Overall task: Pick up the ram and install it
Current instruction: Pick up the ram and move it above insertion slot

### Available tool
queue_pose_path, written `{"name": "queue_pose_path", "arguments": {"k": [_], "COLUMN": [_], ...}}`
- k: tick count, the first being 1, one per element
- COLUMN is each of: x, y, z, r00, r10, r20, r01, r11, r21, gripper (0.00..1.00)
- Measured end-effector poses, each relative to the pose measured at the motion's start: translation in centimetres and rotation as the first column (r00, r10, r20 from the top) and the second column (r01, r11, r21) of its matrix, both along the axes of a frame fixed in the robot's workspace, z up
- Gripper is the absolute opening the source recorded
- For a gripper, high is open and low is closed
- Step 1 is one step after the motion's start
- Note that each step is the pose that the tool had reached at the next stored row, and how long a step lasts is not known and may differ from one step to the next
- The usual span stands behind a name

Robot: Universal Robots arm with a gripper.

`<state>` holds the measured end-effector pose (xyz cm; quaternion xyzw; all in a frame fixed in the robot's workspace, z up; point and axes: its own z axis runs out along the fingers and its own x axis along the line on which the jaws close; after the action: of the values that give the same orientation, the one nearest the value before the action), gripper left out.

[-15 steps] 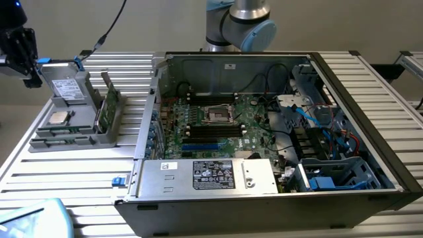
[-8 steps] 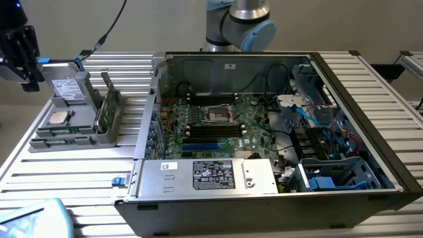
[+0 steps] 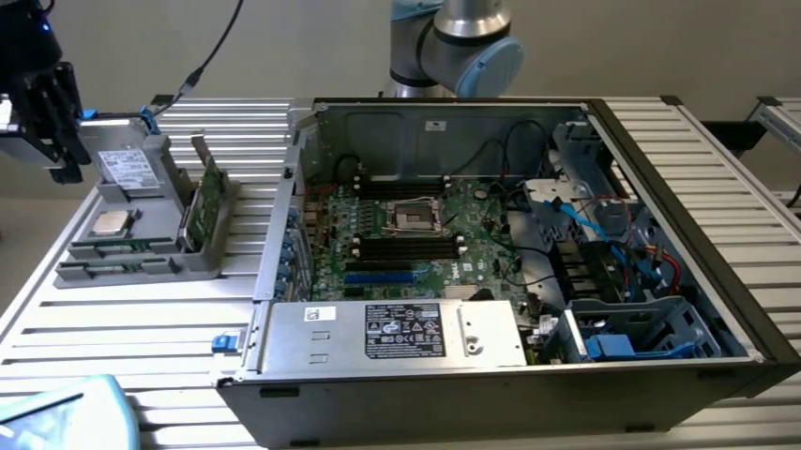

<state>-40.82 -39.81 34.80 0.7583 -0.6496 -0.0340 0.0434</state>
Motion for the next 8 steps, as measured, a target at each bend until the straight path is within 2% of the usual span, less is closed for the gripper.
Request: {"name": "queue_pose_path", "arguments": {"k": [8], "x": [0.0], "y": [0.29], "z": [-1.47], "r00": [0.9995], "r10": [-0.031], "r20": [0.0000], "r01": [0.031], "r11": [0.9995], "r21": [0.0000], "gripper": [0.37]}}
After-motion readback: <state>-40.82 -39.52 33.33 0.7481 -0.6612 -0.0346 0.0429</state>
